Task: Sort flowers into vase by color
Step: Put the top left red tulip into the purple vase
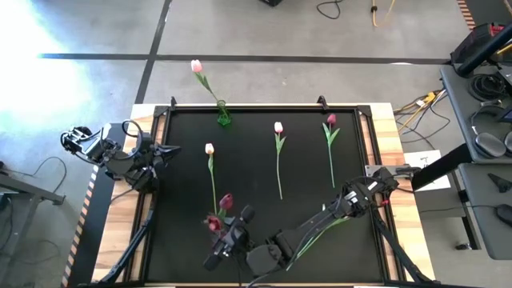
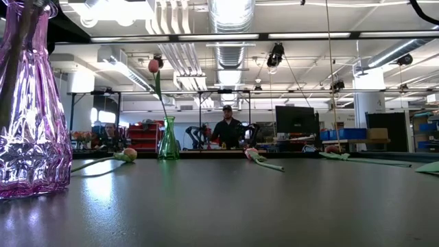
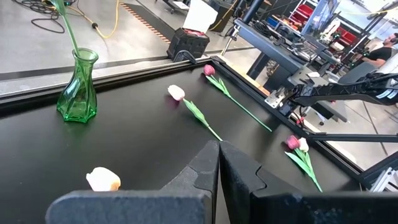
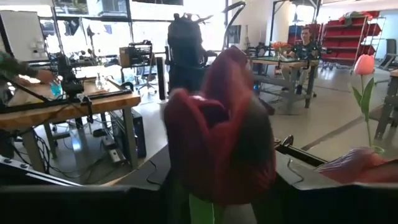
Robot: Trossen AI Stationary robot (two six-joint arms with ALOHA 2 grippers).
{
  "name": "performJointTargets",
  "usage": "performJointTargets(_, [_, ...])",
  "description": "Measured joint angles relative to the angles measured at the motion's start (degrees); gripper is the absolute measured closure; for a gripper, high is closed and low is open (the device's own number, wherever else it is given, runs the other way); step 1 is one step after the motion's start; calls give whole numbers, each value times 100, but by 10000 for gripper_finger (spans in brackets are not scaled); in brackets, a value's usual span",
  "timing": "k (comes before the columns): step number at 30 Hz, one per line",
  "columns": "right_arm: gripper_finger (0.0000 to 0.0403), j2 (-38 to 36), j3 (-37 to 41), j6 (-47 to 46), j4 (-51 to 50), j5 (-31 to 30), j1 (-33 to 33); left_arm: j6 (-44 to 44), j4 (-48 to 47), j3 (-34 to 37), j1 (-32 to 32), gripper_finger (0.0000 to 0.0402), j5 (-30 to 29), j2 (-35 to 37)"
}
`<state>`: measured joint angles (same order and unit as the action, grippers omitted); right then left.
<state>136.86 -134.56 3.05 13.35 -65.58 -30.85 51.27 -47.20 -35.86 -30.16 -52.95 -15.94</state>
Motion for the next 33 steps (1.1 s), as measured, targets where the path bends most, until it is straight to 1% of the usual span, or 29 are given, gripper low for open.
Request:
performJointTargets(6, [264,0,0,-458,-307,2,-5,0,-3,0,0,402,0,0])
performJointTargets(12, [268,-2,0,-1439,-869,3,25,0,-38,0,-1,402,0,0])
performJointTargets(16, [251,-13,0,-2237,-1481,7,80,0,-43,0,-1,402,0,0])
performJointTargets(18, [237,-13,2,-2429,-1562,25,98,-1,-47,0,0,402,0,0])
performJointTargets(21, [214,-23,2,-2598,-1569,118,100,-2,-77,0,0,402,0,0])
performJointTargets(26, [181,-27,2,-2603,-1572,161,100,-2,-85,0,0,402,0,0])
performJointTargets(33, [165,-162,-34,-2589,-1607,620,101,-2,-85,0,0,402,3,0])
